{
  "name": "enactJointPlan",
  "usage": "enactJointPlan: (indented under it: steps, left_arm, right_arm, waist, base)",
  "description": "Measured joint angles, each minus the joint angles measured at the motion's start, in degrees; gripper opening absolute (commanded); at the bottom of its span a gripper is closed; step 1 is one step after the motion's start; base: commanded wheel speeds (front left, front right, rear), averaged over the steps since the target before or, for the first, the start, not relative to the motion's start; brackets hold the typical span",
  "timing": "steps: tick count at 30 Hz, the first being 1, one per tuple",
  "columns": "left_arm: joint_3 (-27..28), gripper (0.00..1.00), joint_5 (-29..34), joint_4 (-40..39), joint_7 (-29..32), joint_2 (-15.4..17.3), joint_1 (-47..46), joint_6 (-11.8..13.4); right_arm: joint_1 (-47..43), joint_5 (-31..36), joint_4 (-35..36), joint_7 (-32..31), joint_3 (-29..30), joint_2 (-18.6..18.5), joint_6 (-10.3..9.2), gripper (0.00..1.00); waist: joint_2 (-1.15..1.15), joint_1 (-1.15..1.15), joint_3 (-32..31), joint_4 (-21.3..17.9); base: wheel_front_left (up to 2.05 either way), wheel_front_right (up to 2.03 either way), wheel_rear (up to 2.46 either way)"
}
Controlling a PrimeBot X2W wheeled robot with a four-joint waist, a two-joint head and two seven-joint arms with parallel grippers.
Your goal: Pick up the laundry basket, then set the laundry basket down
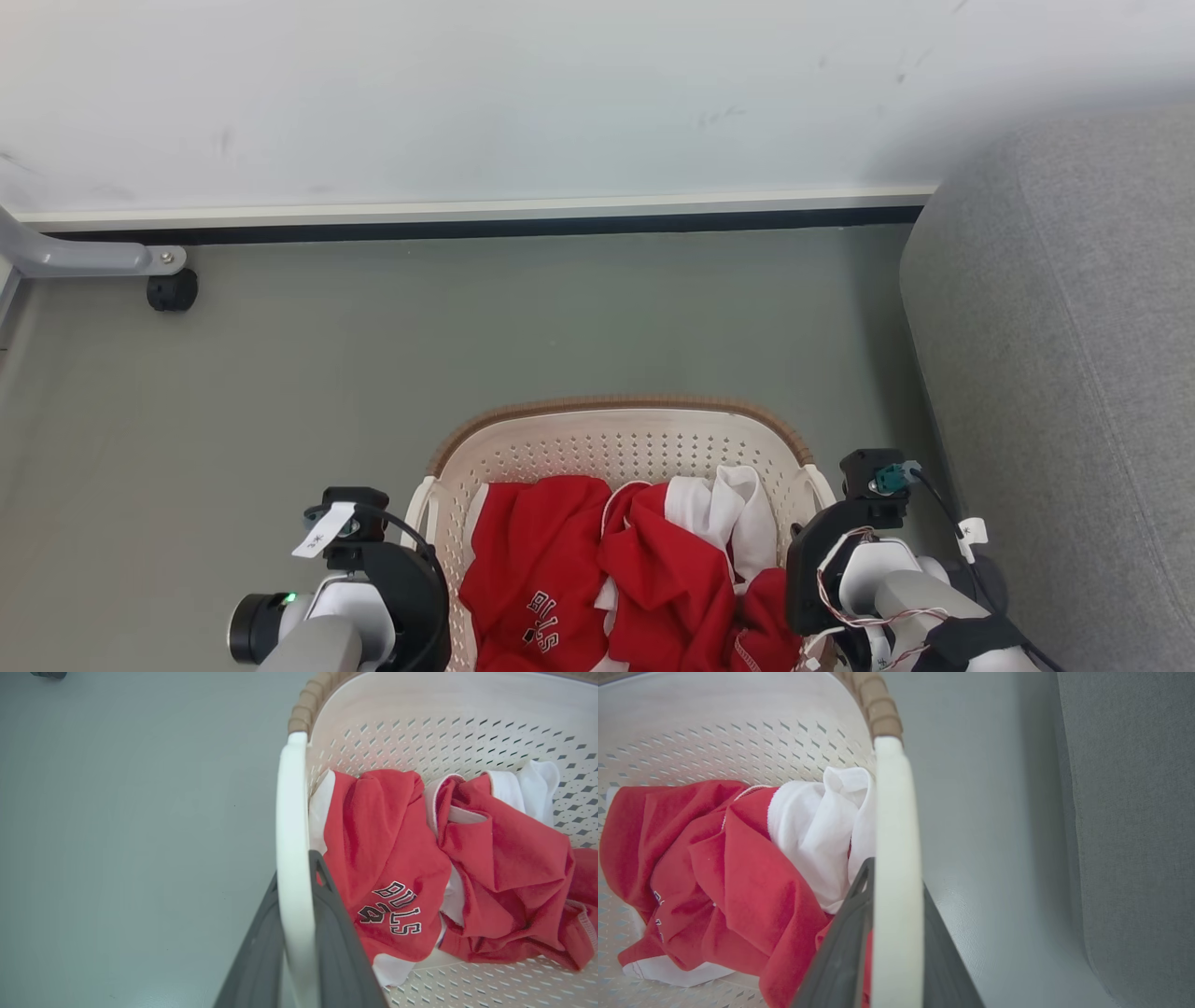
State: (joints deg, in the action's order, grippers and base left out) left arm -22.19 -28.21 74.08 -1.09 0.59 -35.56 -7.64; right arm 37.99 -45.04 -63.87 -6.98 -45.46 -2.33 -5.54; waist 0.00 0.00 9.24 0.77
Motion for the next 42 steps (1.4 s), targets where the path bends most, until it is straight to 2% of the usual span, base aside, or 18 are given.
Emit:
enactJointPlan:
  steps: [42]
  left_arm:
    - [-0.5,0.0,-0.9,0.1,0.2,0.0,2.7,0.0]
  right_arm:
    - [-0.9,-5.1,-1.1,0.0,-5.0,0.0,-0.51,0.0]
  waist:
    - [0.0,0.0,-3.0,-0.6]
  base:
    - [0.0,0.0,0.0]
